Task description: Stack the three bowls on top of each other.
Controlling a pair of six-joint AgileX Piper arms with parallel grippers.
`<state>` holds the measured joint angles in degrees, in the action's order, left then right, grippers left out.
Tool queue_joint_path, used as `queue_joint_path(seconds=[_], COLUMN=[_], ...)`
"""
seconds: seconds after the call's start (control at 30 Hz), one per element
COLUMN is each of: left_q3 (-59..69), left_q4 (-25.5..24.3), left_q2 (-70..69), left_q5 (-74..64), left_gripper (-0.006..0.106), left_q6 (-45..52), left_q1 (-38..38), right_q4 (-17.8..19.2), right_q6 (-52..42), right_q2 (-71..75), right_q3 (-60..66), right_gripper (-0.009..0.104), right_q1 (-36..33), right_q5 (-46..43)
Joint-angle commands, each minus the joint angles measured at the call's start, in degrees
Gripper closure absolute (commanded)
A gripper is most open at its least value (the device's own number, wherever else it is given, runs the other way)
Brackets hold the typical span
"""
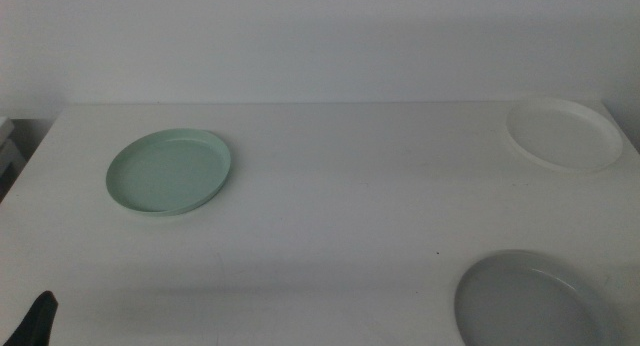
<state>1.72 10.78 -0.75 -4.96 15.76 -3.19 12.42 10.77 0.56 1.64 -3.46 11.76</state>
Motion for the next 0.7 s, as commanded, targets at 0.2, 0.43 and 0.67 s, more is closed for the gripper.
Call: queue_joint_path(seconds=[0.2,0.43,0.67], left_q3=[0.3,0.3,0.3], left_q4=[0.1,0.1,0.1], left_q2=[-0.8,-0.8,-0.8], left_q5=[4.0,4.0,4.0], left_gripper=[0.010,0.010,0.010], left_q6=[-0.5,-0.5,-0.5], left_q1=[0.0,0.0,0.0], right_q4=[-5.2,-5.6,-11.1], right_q6=[-0.1,-0.1,-1.9], right_q2=[-1.9,-11.6,-24.4], right_q3=[-7.0,-18.1,-30.1], right_gripper=[-0.001,-0.001,-0.001], right_q1=[0.2,0.2,0.2], right_q5=[4.1,13.3,24.1])
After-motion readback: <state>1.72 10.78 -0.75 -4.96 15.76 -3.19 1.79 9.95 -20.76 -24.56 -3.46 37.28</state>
